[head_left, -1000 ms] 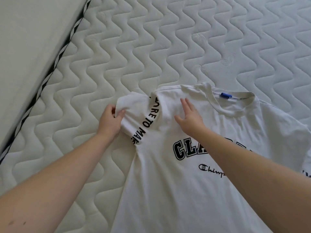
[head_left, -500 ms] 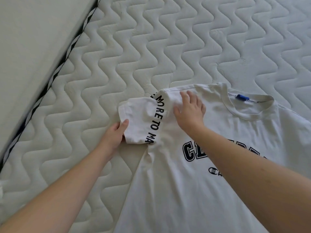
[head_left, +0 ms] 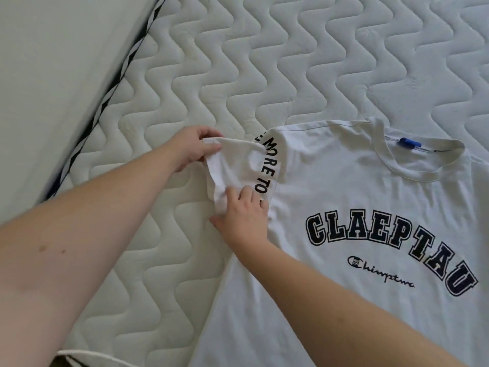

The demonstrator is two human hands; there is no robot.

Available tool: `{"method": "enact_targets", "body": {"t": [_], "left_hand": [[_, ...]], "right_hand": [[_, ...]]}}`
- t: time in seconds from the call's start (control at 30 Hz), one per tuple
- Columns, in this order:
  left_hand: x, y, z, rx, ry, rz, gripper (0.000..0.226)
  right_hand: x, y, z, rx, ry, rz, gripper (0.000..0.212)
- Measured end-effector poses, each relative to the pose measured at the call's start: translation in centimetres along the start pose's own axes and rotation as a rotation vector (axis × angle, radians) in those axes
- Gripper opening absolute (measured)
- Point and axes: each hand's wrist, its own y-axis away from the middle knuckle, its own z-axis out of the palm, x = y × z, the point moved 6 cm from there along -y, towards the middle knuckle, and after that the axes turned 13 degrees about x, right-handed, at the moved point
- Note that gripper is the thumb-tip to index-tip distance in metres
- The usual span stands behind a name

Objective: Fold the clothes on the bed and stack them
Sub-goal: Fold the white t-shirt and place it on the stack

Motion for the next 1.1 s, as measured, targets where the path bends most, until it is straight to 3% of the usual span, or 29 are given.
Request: {"method": "enact_targets", "body": {"t": [0.1, 0.27, 0.37, 0.43, 0.53, 0.63, 0.8, 0.93, 1.1], "left_hand": [[1.1, 0.2, -0.9, 0.092, -0.289, 0.206, 0.008], [1.3, 1.3, -2.6, 0.189, -0.356, 0.353, 0.004], [0.5, 2.1, -4.1, 0.287, -0.133, 0.328, 0.009], [-0.8, 2.8, -4.1, 0.262, 0.057, 0.255, 0.024], [-3.7, 2.8, -2.9, 0.178, 0.028, 0.028, 0.029], [-5.7, 2.5, -2.6, 0.21, -0.008, -0.26, 0.03], [-4.1, 2.3, -1.9, 0.217, -0.331, -0.06, 0.029], [-2.5, 2.4, -2.5, 0.369, -0.029, -0.034, 0.03], [-3.4, 2.2, -1.6, 0.422, 0.054, -0.174, 0.041]], "right_hand": [[0.4, -0.8, 0.2, 0.029, 0.055, 0.132, 0.039], [0.3, -1.1, -1.5, 0.099, -0.042, 0.116, 0.029], [0.2, 0.2, -4.5, 0.352, -0.291, 0.071, 0.024], [0.4, 1.5, -5.3, 0.456, -0.399, 0.085, 0.029], [0.8, 2.7, -2.9, 0.225, -0.267, 0.197, 0.043], [1.7, 2.9, -0.7, 0.046, -0.19, 0.283, 0.043], [0.3, 1.6, -0.6, -0.075, -0.191, 0.232, 0.029], [-1.8, 1.5, -1.8, -0.025, -0.531, 0.219, 0.032], [-0.8, 3.3, 0.8, -0.53, -0.718, 0.284, 0.052]]}}
